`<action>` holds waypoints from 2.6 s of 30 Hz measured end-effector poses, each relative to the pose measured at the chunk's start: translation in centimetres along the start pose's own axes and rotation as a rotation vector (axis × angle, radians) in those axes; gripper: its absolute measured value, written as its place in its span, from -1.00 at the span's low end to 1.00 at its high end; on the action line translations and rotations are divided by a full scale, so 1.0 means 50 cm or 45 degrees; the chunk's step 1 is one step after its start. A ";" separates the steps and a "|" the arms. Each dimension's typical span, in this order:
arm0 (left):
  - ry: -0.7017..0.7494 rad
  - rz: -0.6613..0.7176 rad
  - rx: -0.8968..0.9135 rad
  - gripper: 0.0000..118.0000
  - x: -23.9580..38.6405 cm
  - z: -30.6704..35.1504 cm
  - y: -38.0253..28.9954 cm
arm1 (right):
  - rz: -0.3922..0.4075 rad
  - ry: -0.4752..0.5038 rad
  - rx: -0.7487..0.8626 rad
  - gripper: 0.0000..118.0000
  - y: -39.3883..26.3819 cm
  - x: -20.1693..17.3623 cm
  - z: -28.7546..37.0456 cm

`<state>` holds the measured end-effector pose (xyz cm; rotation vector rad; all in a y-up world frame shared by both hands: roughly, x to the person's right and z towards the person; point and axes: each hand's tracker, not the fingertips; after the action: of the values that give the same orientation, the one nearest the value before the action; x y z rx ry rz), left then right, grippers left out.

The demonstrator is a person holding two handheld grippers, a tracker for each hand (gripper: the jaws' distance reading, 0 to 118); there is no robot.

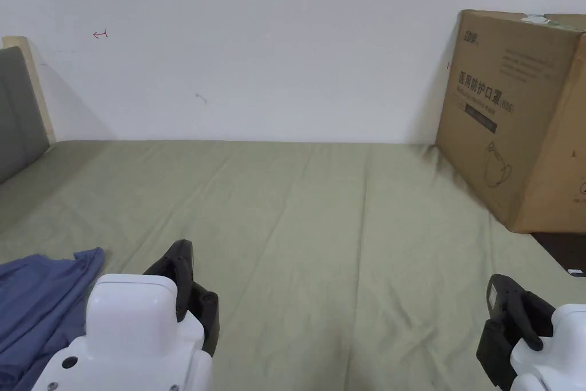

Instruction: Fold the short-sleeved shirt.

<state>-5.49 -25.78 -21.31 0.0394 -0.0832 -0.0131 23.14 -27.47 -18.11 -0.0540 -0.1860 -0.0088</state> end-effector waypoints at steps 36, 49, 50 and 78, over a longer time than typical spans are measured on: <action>0.425 0.185 -0.408 -1.00 -0.506 -0.019 0.055 | 0.025 0.646 -0.101 -1.00 0.044 -0.313 -0.056; 0.418 0.369 -1.225 0.95 -0.776 -0.481 -0.323 | 0.031 0.489 -0.397 -1.00 -0.054 -0.273 -0.192; 0.418 0.363 -1.243 0.95 -0.779 -0.503 -0.343 | 0.029 0.483 -0.420 -1.00 -0.062 -0.274 -0.203; 0.339 0.327 -0.989 -0.98 -0.749 -0.381 -0.041 | -0.069 0.537 -0.414 -1.00 0.034 -0.207 -0.147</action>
<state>-41.23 -26.55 -43.49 -0.7442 0.1871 0.2162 14.33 -26.11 -27.33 -0.3678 0.2375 -0.1040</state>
